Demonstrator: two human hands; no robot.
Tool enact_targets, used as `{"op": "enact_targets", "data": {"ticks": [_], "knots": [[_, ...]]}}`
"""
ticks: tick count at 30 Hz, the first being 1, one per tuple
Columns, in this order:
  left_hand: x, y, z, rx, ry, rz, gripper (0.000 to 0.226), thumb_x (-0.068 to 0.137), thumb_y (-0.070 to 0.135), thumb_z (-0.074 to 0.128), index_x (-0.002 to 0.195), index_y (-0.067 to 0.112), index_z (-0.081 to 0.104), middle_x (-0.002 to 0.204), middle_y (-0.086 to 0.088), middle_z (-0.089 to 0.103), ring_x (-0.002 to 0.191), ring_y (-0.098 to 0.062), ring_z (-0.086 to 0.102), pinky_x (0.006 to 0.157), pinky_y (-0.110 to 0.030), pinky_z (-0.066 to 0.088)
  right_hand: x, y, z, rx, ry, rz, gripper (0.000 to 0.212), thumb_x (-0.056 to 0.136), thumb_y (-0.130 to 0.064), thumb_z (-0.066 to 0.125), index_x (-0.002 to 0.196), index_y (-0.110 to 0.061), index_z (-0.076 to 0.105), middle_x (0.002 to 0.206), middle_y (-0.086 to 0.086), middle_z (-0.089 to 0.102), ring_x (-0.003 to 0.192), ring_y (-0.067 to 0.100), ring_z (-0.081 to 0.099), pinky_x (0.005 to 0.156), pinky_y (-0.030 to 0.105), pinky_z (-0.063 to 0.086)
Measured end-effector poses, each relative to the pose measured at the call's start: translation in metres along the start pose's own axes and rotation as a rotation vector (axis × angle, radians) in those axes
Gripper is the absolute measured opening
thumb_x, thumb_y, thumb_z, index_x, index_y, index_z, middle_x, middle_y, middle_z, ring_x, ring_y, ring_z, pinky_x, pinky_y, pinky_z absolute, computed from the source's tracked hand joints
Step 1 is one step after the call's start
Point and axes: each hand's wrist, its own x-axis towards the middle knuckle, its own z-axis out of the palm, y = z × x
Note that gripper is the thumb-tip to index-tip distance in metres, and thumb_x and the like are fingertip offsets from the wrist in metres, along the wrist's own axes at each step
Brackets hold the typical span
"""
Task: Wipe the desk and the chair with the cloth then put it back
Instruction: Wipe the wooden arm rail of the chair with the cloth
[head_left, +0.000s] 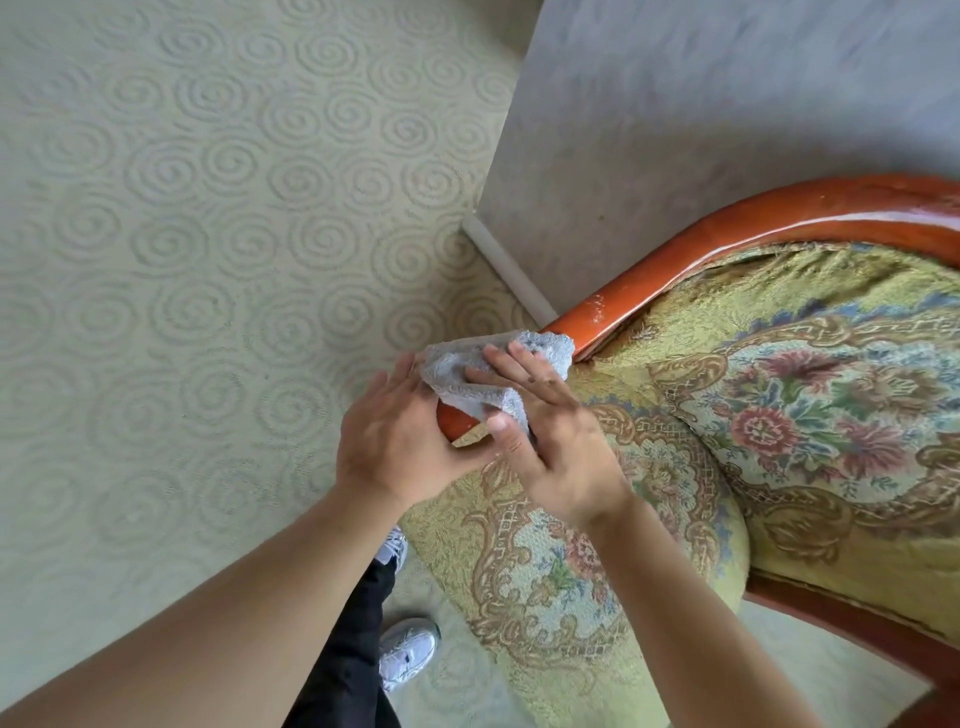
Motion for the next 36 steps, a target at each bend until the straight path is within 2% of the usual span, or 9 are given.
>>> {"op": "enact_targets", "data": {"ticks": [5,8,10,16,20,25,28,31,36], "knots": [[0.002,0.002,-0.006,0.129,-0.055,-0.001,0.091,0.069,0.092,0.046,0.103,0.011,0.067,0.101,-0.010,0.075,0.091,-0.024,0.073,0.066,-0.031,0.058,0.006,0.022,-0.007,-0.073,0.036,0.018,0.066,0.104,-0.050,0.021,0.132,-0.004,0.060,0.154,0.009,0.043,0.150,0.020,0.024,0.121,0.044,0.024],[0.002,0.004,-0.009,0.190,-0.101,-0.017,0.101,0.075,0.091,0.038,0.111,0.003,0.070,0.111,-0.018,0.074,0.097,-0.028,0.075,0.067,-0.035,0.061,0.009,0.040,-0.017,-0.127,0.137,-0.007,0.041,0.103,-0.038,0.032,0.116,-0.013,0.063,0.149,0.015,0.049,0.146,0.027,0.032,0.114,0.054,0.036],[0.002,0.006,-0.011,0.201,-0.119,-0.020,0.094,0.080,0.086,0.038,0.110,0.003,0.070,0.111,-0.018,0.074,0.095,-0.028,0.075,0.065,-0.034,0.061,0.011,0.052,-0.024,-0.163,0.163,0.009,0.040,0.102,-0.034,0.036,0.117,-0.012,0.066,0.149,0.015,0.049,0.144,0.029,0.034,0.111,0.056,0.039],[0.001,0.004,-0.009,0.155,-0.126,-0.043,0.082,0.082,0.085,0.040,0.109,0.012,0.066,0.104,-0.011,0.072,0.085,-0.027,0.073,0.058,-0.029,0.055,0.023,0.078,-0.057,-0.346,0.017,0.137,0.055,0.104,-0.046,0.019,0.137,-0.023,0.056,0.161,0.003,0.031,0.152,0.019,0.015,0.121,0.024,0.002],[0.001,0.002,-0.009,0.135,-0.134,-0.051,0.080,0.083,0.087,0.033,0.110,0.017,0.062,0.096,-0.001,0.070,0.079,-0.022,0.071,0.053,-0.026,0.047,0.029,0.089,-0.077,-0.422,0.062,0.203,0.066,0.104,-0.050,0.015,0.142,-0.010,0.052,0.162,0.000,0.029,0.148,0.004,0.000,0.114,0.011,-0.014],[0.000,0.002,-0.007,0.137,-0.112,-0.042,0.085,0.084,0.086,0.034,0.117,0.014,0.065,0.104,-0.002,0.072,0.090,-0.024,0.073,0.059,-0.029,0.054,0.043,0.106,-0.093,-0.518,0.132,0.246,0.068,0.106,-0.048,0.016,0.136,0.001,0.054,0.157,0.006,0.039,0.151,0.022,0.019,0.123,0.032,-0.008],[0.000,0.002,-0.007,0.129,-0.120,-0.041,0.087,0.084,0.085,0.034,0.119,0.012,0.066,0.105,-0.004,0.073,0.089,-0.025,0.074,0.060,-0.029,0.055,0.046,0.107,-0.089,-0.433,0.239,0.284,0.064,0.107,-0.044,0.023,0.136,0.006,0.051,0.154,0.012,0.042,0.150,0.027,0.019,0.122,0.037,-0.001],[0.001,0.003,-0.008,0.116,-0.130,-0.050,0.089,0.084,0.087,0.032,0.119,0.012,0.067,0.099,-0.004,0.075,0.079,-0.024,0.075,0.054,-0.026,0.053,0.038,0.095,-0.073,-0.329,0.306,0.260,0.056,0.107,-0.037,0.034,0.141,0.006,0.044,0.154,0.016,0.036,0.142,0.022,0.010,0.118,0.044,0.005],[0.001,0.004,-0.009,0.102,-0.113,-0.051,0.079,0.084,0.084,0.038,0.111,0.016,0.066,0.090,-0.001,0.073,0.068,-0.021,0.072,0.048,-0.023,0.048,0.020,0.063,-0.044,-0.205,0.199,0.215,0.067,0.102,-0.047,0.026,0.151,-0.002,0.033,0.158,0.006,0.027,0.143,0.007,-0.005,0.122,0.040,0.003]]}}
